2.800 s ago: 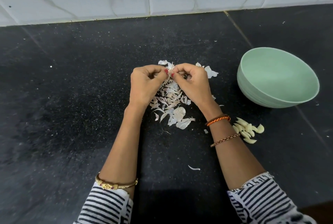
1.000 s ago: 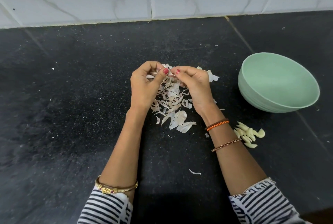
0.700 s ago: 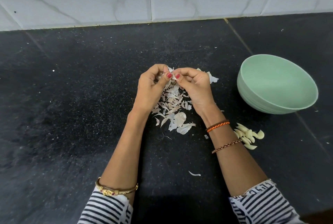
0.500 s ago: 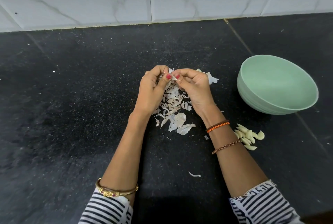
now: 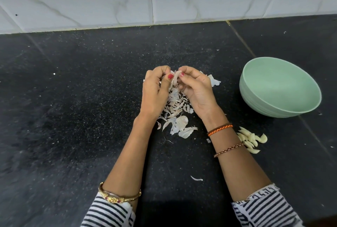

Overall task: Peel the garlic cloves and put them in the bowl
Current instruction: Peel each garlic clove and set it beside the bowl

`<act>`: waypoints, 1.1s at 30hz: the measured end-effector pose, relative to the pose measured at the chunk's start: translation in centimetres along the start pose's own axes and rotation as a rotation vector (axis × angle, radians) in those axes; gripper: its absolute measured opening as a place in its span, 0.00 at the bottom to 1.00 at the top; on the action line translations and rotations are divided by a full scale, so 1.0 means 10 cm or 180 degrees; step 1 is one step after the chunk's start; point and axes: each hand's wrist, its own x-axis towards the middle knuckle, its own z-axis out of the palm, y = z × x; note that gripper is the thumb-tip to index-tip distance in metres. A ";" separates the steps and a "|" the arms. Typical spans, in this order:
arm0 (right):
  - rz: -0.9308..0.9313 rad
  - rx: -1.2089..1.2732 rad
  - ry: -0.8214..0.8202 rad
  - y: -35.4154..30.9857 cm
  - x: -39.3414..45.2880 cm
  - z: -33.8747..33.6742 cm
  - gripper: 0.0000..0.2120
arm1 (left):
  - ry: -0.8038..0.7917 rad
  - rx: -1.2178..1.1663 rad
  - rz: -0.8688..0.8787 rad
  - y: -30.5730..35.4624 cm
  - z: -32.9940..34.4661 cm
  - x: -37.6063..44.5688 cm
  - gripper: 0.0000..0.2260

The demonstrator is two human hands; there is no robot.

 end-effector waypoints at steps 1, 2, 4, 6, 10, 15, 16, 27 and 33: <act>-0.0025 0.0104 0.0155 -0.01 0.01 -0.01 0.09 | 0.0073 -0.0139 -0.0029 0.01 0.00 0.01 0.07; -0.0085 0.0081 0.0298 -0.02 0.02 -0.04 0.09 | 0.0140 -0.0275 -0.0073 0.01 -0.01 0.01 0.07; -0.0251 -0.0207 0.0447 -0.03 0.02 -0.07 0.08 | 0.0167 -0.0425 -0.0166 0.02 -0.02 0.02 0.06; -0.0384 -0.0377 0.0455 -0.03 0.00 -0.05 0.08 | 0.0039 -0.0576 -0.0352 0.03 -0.01 0.01 0.05; -0.0591 -0.0601 0.0414 -0.01 -0.05 0.00 0.07 | -0.0248 -0.0662 -0.0588 0.08 0.03 -0.02 0.06; -0.0614 -0.0990 0.0320 0.01 -0.04 0.01 0.08 | 0.0035 -0.0425 -0.0703 0.06 -0.02 0.00 0.04; -0.0616 -0.1065 0.0311 0.02 -0.04 0.02 0.08 | 0.0064 -0.0344 -0.0724 0.06 -0.04 0.00 0.04; -0.0960 -0.2325 0.0271 0.08 0.01 -0.05 0.05 | 0.0020 0.0784 -0.0174 0.04 -0.07 -0.01 0.03; -0.0872 -0.2423 0.0218 0.08 0.01 -0.06 0.04 | 0.0028 0.0911 -0.0021 0.02 -0.07 -0.01 0.02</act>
